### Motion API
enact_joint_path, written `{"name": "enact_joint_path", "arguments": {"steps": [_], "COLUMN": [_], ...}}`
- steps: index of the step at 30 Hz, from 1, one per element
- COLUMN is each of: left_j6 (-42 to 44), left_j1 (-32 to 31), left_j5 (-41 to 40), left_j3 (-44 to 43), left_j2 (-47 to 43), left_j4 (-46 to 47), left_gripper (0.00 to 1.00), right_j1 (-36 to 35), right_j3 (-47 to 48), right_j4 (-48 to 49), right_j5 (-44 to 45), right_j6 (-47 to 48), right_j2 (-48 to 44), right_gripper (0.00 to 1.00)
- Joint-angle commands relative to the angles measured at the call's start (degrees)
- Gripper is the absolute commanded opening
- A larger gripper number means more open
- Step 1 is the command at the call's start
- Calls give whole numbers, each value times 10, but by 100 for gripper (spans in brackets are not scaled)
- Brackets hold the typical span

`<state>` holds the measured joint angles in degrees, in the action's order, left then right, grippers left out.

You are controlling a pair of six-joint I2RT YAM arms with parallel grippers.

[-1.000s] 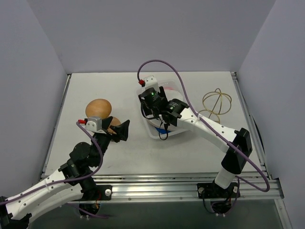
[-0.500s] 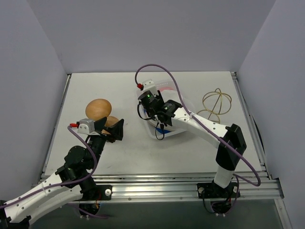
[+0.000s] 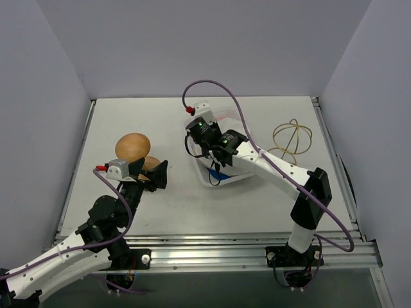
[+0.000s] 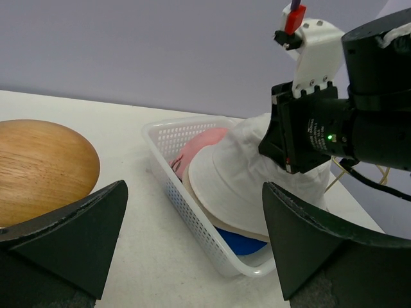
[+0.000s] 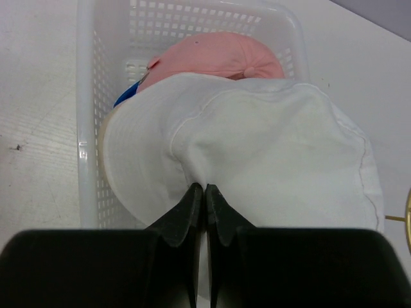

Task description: Stack the hats

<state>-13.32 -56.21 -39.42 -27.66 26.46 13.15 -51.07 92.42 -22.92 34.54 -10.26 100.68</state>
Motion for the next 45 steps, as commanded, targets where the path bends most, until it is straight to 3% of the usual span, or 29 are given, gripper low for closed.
{"name": "enact_joint_path", "arguments": {"steps": [1,10,13,16,23,31,34,40,43,45], "left_j6": [-6,-7,-7,-7,-7,-19,-33,-43,-43,-43], "left_j1": [-2,-2,-2,-2,-2,-2,-1,0,5,6], "left_j5": [-2,-4,-6,-5,-7,-20,-41,-23,-23,-22], "left_j3": [-4,-3,-2,-3,-1,-21,-47,-77,-78,-82], "left_j2": [6,11,11,13,18,49,80,136,153,161], "left_j4": [25,27,28,28,31,4,-27,-45,-44,-46], "left_gripper": [95,95,95,95,95,95,95,95,95,95], "right_j1": [0,6,6,6,10,18,27,40,51,55], "right_j3": [48,57,43,22,23,44,42,35,15,51], "right_j4": [-36,-43,-29,-13,-2,-13,-35,-13,32,-15], "right_j5": [53,70,56,24,25,-6,42,16,-70,-63], "right_j6": [13,25,25,25,20,13,12,27,33,28], "right_j2": [-52,-70,-70,-63,-47,-95,-101,-155,-156,-125], "right_gripper": [0,0,8,0,0,0,0,0,0,0]}}
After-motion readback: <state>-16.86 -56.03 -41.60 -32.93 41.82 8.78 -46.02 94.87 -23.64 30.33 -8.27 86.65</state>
